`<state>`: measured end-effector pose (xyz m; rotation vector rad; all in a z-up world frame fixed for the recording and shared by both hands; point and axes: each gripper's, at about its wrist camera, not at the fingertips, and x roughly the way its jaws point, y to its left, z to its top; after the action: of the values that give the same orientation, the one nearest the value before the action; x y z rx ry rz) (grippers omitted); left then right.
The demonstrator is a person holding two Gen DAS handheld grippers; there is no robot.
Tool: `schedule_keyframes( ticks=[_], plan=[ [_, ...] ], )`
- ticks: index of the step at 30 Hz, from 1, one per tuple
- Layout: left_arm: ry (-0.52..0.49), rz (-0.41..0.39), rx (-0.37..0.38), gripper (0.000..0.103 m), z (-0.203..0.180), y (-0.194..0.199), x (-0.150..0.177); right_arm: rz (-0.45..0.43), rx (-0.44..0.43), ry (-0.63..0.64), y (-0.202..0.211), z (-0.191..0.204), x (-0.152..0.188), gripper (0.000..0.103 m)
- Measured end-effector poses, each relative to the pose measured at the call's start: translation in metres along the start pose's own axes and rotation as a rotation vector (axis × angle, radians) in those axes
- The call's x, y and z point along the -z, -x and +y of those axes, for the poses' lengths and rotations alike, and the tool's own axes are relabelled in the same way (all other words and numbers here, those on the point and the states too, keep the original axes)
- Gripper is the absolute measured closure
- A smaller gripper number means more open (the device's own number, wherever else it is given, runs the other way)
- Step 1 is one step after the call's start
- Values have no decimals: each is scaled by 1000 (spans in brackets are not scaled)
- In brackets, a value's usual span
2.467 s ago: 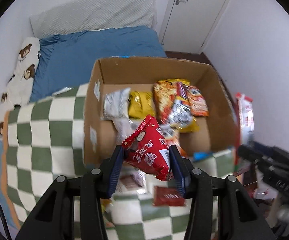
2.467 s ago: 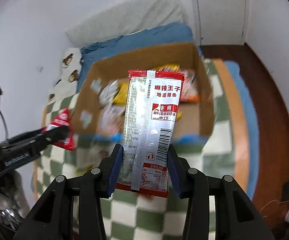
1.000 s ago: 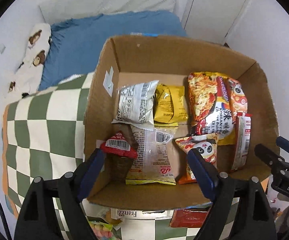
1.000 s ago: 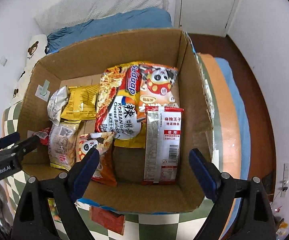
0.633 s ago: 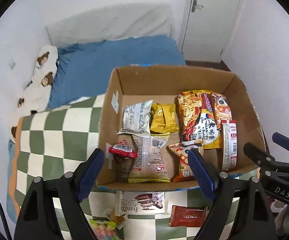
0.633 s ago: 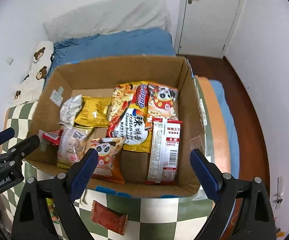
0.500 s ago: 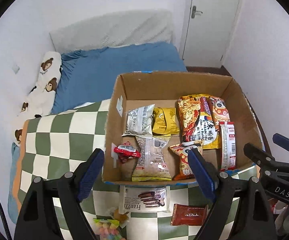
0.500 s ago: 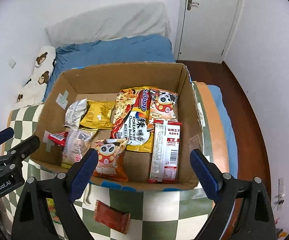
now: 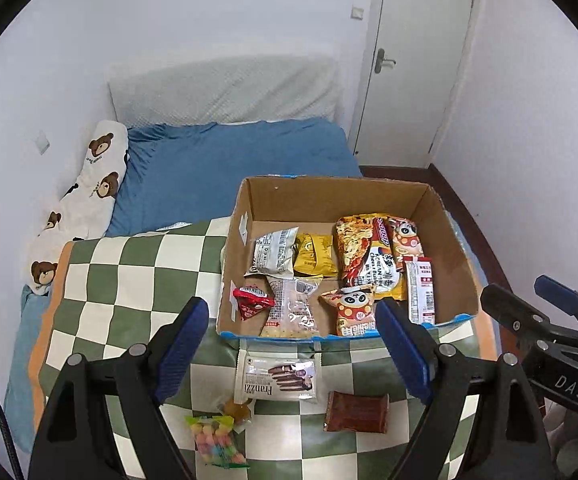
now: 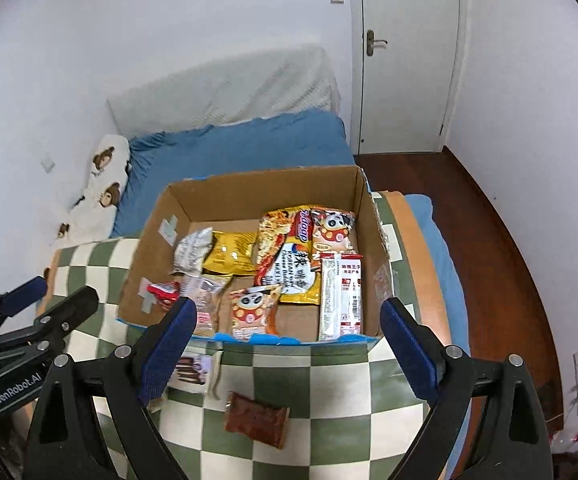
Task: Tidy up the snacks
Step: 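Withdraw both tools from the box and move over the mat, then grasp the colorful candy bag with left tool while right tool grasps the Franzzi cookie pack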
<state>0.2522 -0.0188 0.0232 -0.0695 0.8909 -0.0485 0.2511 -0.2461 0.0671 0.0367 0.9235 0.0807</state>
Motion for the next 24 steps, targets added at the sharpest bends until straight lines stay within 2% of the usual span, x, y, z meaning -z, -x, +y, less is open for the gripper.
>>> schedule_keyframes(
  ticks=[4, 8, 12, 15, 19, 20, 21, 22, 24],
  plan=[
    [37, 7, 1, 18, 13, 9, 9, 21, -44, -12, 8, 5, 11, 8],
    [107, 46, -50, 18, 46, 5, 32, 126, -116, -23, -14, 15, 35, 8],
    [185, 166, -119, 18, 89, -22, 69, 259, -199, -28, -67, 40, 65, 8],
    [232, 238, -176, 18, 115, -40, 95, 331, -216, -33, -110, 57, 84, 8],
    [277, 310, -231, 18, 140, -59, 127, 427, -233, -105, -177, 64, 108, 10],
    [286, 325, -241, 18, 145, -63, 134, 433, -228, -115, -189, 65, 112, 23],
    [296, 342, -255, 18, 150, -69, 142, 440, -227, -125, -204, 67, 118, 46],
    [302, 355, -260, 18, 154, -73, 147, 449, -229, -130, -212, 68, 120, 51],
    [322, 389, -256, 18, 160, -83, 160, 483, -262, -150, -224, 73, 133, 52]
  ],
)
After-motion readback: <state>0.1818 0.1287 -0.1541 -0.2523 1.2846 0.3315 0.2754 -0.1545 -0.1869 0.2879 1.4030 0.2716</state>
